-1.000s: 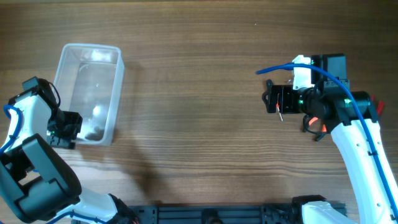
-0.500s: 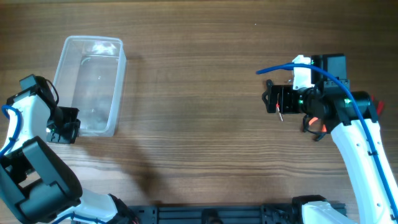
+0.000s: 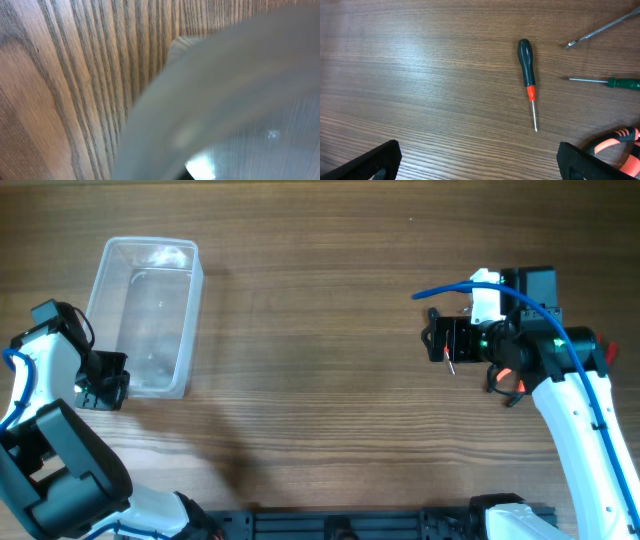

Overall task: Pack container
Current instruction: 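Grip the clear plastic container's edge with the left gripper, then slide the container with the left gripper to the table center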

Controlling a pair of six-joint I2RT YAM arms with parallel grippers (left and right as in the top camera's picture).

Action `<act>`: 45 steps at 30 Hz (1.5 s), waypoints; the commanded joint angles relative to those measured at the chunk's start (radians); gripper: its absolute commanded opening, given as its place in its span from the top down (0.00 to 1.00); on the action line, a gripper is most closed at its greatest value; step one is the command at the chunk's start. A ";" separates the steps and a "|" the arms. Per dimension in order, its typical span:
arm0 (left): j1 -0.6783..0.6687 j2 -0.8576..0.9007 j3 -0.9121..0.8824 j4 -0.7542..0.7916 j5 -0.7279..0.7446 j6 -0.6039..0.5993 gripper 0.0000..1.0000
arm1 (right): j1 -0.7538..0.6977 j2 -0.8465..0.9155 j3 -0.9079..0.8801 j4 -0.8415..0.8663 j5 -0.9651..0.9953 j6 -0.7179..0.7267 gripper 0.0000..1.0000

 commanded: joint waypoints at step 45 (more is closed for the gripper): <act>-0.716 0.021 -0.015 0.371 0.064 0.662 0.96 | 0.002 -0.130 0.029 0.021 0.355 0.201 0.00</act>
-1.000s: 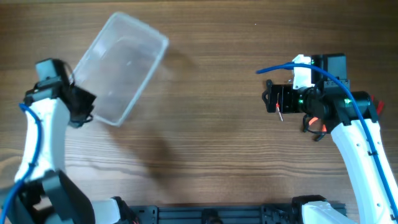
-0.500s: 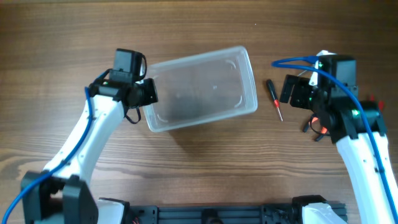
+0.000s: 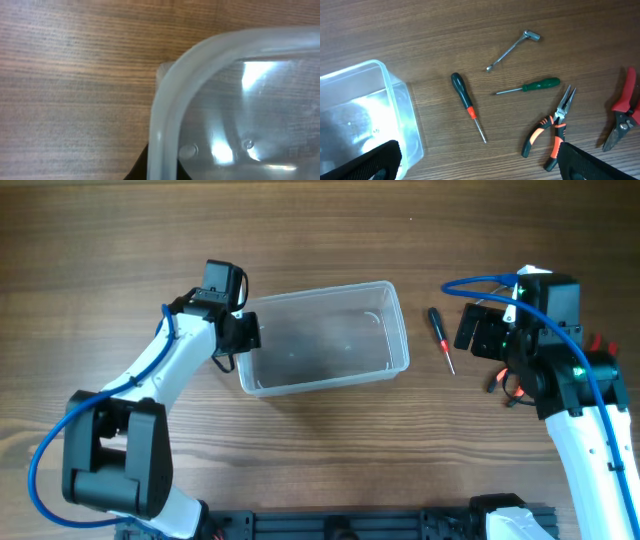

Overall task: Pack container
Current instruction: 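Slide the container with the left gripper to the table center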

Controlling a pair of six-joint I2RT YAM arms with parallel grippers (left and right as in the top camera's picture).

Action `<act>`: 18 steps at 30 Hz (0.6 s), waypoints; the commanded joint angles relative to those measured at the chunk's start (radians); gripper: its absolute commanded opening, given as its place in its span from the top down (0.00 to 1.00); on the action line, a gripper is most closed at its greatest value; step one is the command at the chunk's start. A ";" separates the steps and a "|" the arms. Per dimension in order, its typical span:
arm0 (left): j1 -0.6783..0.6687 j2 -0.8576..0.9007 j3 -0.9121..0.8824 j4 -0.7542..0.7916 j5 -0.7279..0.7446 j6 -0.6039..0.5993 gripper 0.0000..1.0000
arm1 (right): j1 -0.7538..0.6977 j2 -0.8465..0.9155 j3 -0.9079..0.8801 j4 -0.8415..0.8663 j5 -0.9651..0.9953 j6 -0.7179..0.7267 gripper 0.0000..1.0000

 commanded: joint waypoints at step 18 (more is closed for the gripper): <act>-0.003 -0.022 0.006 0.078 0.005 0.034 0.00 | 0.002 -0.009 0.024 -0.021 -0.031 -0.032 0.00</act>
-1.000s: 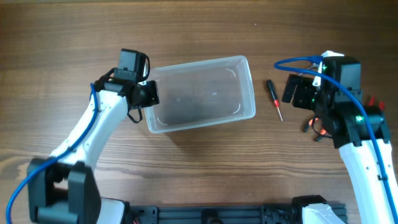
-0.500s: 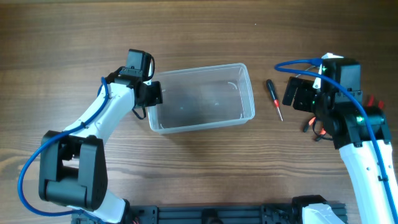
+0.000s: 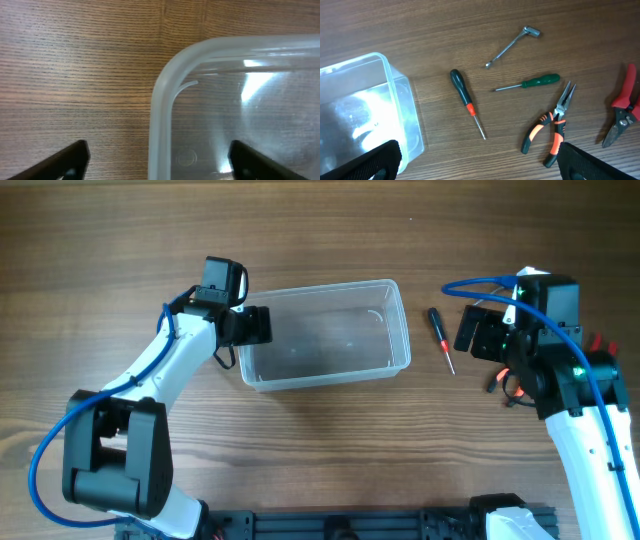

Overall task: Pack container
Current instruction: 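Slide the container with the left gripper to the table center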

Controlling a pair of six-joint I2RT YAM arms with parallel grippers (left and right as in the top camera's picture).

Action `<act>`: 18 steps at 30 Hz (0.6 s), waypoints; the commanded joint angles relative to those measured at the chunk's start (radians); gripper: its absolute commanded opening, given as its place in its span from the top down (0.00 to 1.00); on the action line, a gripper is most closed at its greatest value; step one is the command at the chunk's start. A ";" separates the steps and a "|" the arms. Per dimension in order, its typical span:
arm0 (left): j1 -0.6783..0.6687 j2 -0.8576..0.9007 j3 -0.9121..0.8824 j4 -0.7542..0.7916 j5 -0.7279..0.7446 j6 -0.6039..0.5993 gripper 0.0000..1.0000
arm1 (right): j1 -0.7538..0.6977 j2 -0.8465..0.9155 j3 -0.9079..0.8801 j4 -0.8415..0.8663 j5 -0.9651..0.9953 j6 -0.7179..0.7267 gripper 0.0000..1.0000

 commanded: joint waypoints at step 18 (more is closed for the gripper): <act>0.236 -0.591 0.139 -0.349 -0.253 -0.318 0.00 | 0.002 0.482 0.547 -0.298 -0.111 -0.247 0.00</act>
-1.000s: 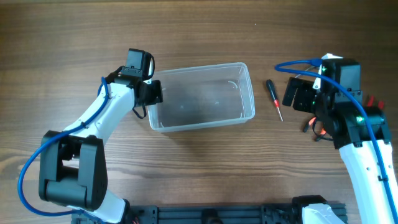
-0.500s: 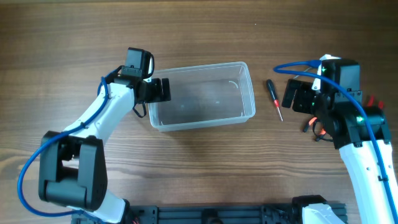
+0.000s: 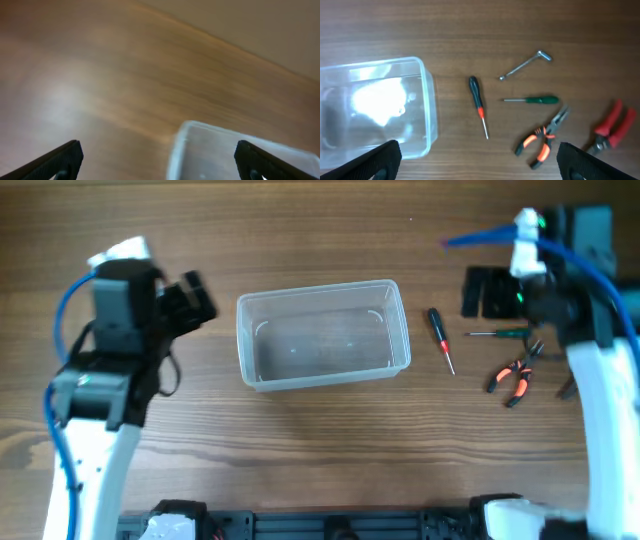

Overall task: Pack container
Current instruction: 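Slide the container with the left gripper to the table center, then grasp the red-and-black screwdriver handle with the right gripper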

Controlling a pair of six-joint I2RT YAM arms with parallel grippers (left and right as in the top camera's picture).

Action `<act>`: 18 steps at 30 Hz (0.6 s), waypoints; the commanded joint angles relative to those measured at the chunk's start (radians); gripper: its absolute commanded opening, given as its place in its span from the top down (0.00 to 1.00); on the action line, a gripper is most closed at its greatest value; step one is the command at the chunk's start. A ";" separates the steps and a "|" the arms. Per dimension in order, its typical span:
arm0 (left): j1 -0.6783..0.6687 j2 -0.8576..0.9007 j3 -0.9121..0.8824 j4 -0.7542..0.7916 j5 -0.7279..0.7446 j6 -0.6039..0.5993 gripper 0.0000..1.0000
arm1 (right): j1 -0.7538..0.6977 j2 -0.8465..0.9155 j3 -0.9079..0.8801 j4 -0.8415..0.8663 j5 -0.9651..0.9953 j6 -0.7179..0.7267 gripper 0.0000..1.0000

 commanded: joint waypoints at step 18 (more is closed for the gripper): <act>0.212 0.015 -0.001 -0.158 -0.014 -0.120 0.00 | 0.002 0.490 -0.131 0.200 -0.173 -0.270 0.00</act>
